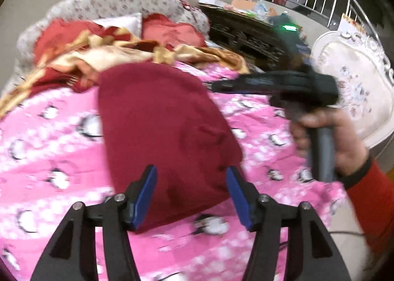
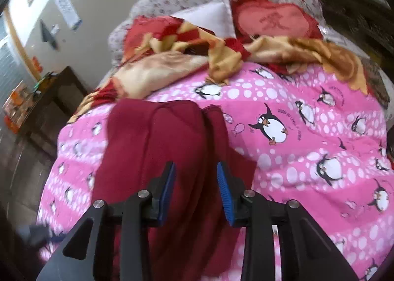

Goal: Fold small clothes

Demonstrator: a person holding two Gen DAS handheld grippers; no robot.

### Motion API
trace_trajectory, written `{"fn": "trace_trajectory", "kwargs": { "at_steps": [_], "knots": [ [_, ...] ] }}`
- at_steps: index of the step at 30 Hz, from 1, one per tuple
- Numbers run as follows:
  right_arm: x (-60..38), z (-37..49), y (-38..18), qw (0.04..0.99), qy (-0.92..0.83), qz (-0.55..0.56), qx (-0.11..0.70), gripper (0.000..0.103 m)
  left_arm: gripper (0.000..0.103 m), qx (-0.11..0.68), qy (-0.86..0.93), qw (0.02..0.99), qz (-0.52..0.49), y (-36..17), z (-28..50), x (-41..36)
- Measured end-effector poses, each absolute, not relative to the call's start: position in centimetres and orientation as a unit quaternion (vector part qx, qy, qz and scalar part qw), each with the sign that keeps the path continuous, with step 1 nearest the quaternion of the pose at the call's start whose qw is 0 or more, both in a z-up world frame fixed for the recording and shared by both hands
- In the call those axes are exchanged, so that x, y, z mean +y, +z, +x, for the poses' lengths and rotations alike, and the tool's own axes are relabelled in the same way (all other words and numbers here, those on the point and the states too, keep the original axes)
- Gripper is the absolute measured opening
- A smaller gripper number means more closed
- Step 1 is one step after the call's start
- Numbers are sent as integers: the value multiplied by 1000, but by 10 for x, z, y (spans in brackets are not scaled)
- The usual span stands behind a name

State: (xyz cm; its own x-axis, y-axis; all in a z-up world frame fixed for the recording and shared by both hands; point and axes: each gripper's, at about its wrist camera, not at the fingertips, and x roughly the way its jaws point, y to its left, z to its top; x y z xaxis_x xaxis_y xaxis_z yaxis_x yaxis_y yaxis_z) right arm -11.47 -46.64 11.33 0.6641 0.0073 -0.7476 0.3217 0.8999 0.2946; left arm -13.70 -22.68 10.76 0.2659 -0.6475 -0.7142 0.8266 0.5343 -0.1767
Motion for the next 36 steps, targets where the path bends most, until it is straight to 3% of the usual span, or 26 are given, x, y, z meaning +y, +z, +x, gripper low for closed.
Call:
{"fn": "trace_trajectory", "kwargs": {
  "at_steps": [8, 10, 11, 16, 20, 25, 30, 35, 36],
  "knots": [
    [-418, -139, 104, 875, -18, 227, 428, 54, 62, 418, -408, 802, 124, 78, -106, -221],
    [-412, -136, 89, 865, -10, 238, 441, 47, 62, 421, -408, 799, 130, 71, -107, -226],
    [-407, -137, 84, 867, -13, 224, 444, 29, 62, 422, -408, 798, 135, 70, -113, -224],
    [-416, -162, 94, 887, -45, 203, 412, 27, 62, 413, -412, 799, 144, 70, -125, -223],
    [-426, -166, 68, 869, -72, 219, 438, 26, 62, 426, -400, 797, 154, 58, -122, -230],
    [-433, -177, 76, 870, -67, 255, 416, 32, 62, 427, -397, 798, 154, 56, -119, -227],
    [-457, -168, 100, 880, -114, 275, 371, 55, 63, 433, -390, 800, 145, 56, -115, -230],
    [-468, -125, 88, 867, -110, 294, 386, 54, 66, 431, -387, 802, 149, 55, -117, -232],
    [-466, -117, 86, 868, -105, 285, 392, 46, 66, 432, -386, 801, 148, 54, -116, -232]
  ]
}}
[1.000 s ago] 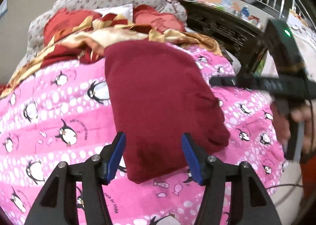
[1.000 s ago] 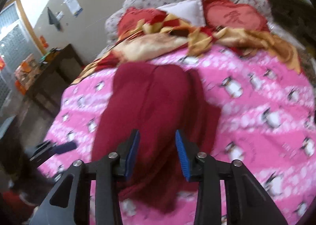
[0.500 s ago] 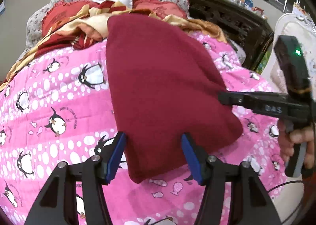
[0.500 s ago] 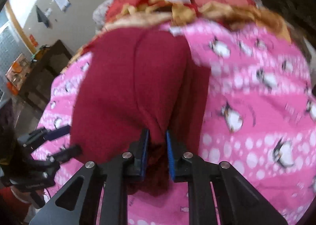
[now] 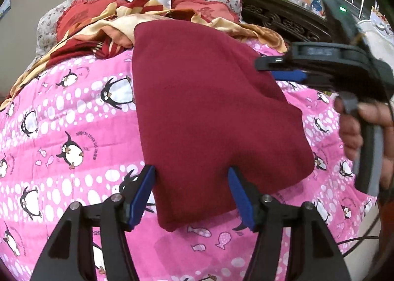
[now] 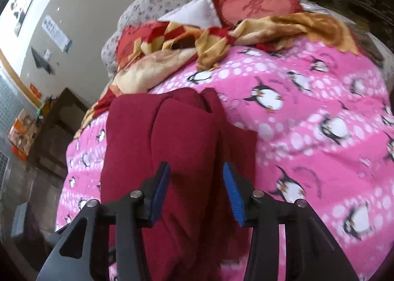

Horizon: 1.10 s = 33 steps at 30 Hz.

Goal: Fold small clothes

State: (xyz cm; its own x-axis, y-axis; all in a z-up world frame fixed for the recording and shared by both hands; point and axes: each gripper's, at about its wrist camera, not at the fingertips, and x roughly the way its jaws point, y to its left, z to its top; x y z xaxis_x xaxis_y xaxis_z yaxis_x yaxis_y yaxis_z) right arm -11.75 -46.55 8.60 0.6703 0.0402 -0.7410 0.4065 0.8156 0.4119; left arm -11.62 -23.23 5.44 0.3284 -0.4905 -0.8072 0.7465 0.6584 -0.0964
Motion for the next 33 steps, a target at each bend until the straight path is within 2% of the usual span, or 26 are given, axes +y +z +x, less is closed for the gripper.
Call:
{"fn": "trace_trajectory", "kwargs": {
  "at_steps": [2, 5, 9, 12, 24, 31, 32, 33],
  "knots": [
    [-460, -106, 84, 874, -107, 254, 401, 21, 66, 435, -384, 801, 145, 55, -115, -233],
    [-457, -101, 92, 886, -116, 211, 396, 19, 67, 435, -384, 802, 142, 56, -113, -234],
    [-458, -93, 82, 885, -158, 148, 412, 18, 72, 429, -383, 805, 147, 55, -113, -239],
    [-459, -91, 72, 883, -163, 145, 416, 18, 73, 428, -378, 807, 150, 55, -113, -242],
    [-419, -140, 118, 901, -114, 157, 387, 31, 74, 440, -371, 806, 137, 49, -108, -239],
    [-404, -148, 87, 885, -111, 143, 428, 31, 74, 441, -373, 805, 138, 49, -108, -238],
    [-406, -147, 80, 882, -117, 138, 435, 33, 74, 441, -374, 804, 138, 49, -108, -239],
    [-408, -147, 71, 877, -123, 133, 444, 41, 74, 440, -374, 804, 139, 49, -109, -239]
  ]
}}
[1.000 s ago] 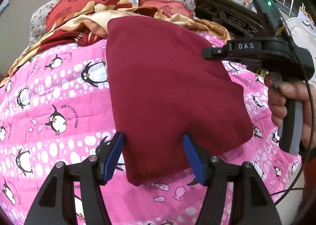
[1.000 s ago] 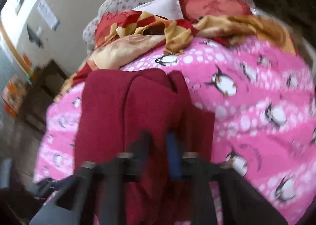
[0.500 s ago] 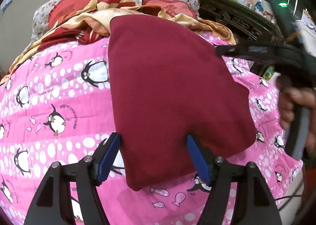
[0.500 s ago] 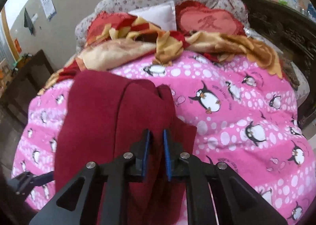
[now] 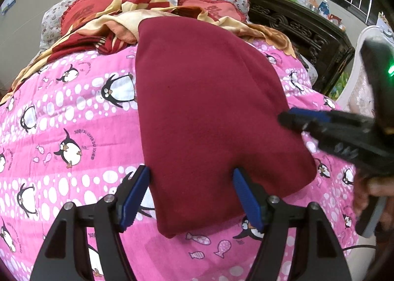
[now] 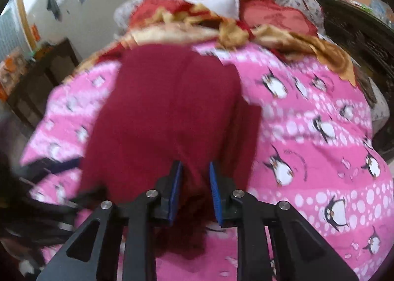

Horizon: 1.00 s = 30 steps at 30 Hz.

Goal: Fold small clothes

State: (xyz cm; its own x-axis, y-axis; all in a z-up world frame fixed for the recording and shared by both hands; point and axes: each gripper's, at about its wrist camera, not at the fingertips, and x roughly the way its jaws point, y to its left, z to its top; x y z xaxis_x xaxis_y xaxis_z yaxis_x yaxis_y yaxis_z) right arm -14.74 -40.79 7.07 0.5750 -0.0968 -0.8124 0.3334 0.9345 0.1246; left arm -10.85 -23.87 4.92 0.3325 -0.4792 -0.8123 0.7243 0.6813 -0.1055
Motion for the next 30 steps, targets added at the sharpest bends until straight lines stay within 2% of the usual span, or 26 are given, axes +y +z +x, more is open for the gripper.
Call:
{"fn": "trace_trajectory", "kwargs": {
  "at_steps": [2, 5, 6, 8, 14, 19, 25, 28, 29, 30],
  "knots": [
    [-413, -151, 60, 876, -134, 140, 443, 48, 75, 438, -375, 804, 142, 49, -110, -238],
    [-420, -157, 60, 876, -131, 166, 434, 46, 75, 442, -376, 802, 140, 49, -109, -237],
    [-420, -159, 62, 877, -130, 168, 431, 36, 75, 444, -377, 801, 137, 48, -107, -236],
    [-416, -161, 67, 882, -118, 165, 425, 23, 75, 448, -377, 800, 132, 48, -105, -236],
    [-411, -165, 82, 890, -118, 160, 410, 20, 75, 451, -376, 800, 122, 50, -107, -232],
    [-415, -162, 62, 880, -125, 167, 427, 20, 75, 445, -376, 805, 114, 58, -107, -228],
    [-414, -170, 81, 886, -121, 180, 410, 20, 75, 442, -373, 810, 94, 67, -99, -222],
    [-417, -171, 82, 884, -114, 193, 411, 21, 75, 449, -369, 809, 88, 65, -94, -222],
    [-417, -172, 83, 884, -117, 193, 409, 28, 75, 450, -368, 809, 86, 64, -93, -222],
    [-416, -174, 85, 887, -123, 191, 402, 41, 75, 452, -368, 808, 84, 63, -92, -222]
  ]
}}
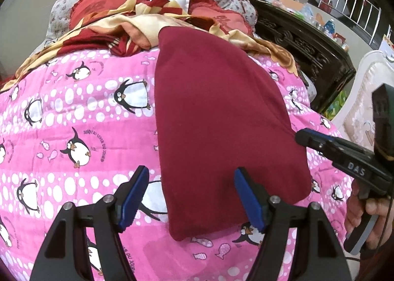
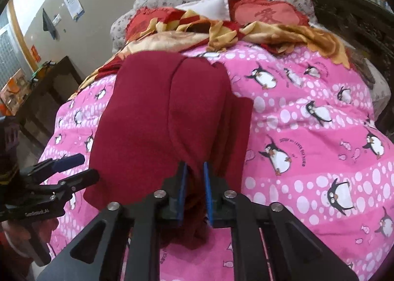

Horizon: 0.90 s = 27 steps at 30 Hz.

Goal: Fold small clothes

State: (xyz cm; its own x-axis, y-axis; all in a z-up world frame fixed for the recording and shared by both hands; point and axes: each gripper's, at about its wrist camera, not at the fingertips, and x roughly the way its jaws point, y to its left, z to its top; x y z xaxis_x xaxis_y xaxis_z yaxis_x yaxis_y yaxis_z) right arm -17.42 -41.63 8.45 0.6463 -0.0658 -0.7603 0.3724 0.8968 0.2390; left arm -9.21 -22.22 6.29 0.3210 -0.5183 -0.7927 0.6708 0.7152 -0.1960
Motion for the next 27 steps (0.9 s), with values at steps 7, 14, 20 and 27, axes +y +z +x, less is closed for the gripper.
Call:
{"fn": "trace_trajectory", "kwargs": {
  "at_steps": [7, 14, 20, 27],
  "knots": [
    [-429, -181, 86, 887, -140, 221, 379, 63, 79, 461, -364, 806, 72, 61, -80, -224],
    [-434, -172, 82, 885, -142, 242, 372, 66, 80, 465, -366, 804, 58, 62, -66, -227],
    [-464, -163, 59, 867, -138, 307, 366, 77, 89, 490, -384, 782, 30, 51, -45, -233],
    [-480, -152, 33, 858, -81, 370, 347, 82, 94, 496, -410, 765, 10, 40, -33, -244]
  ]
}}
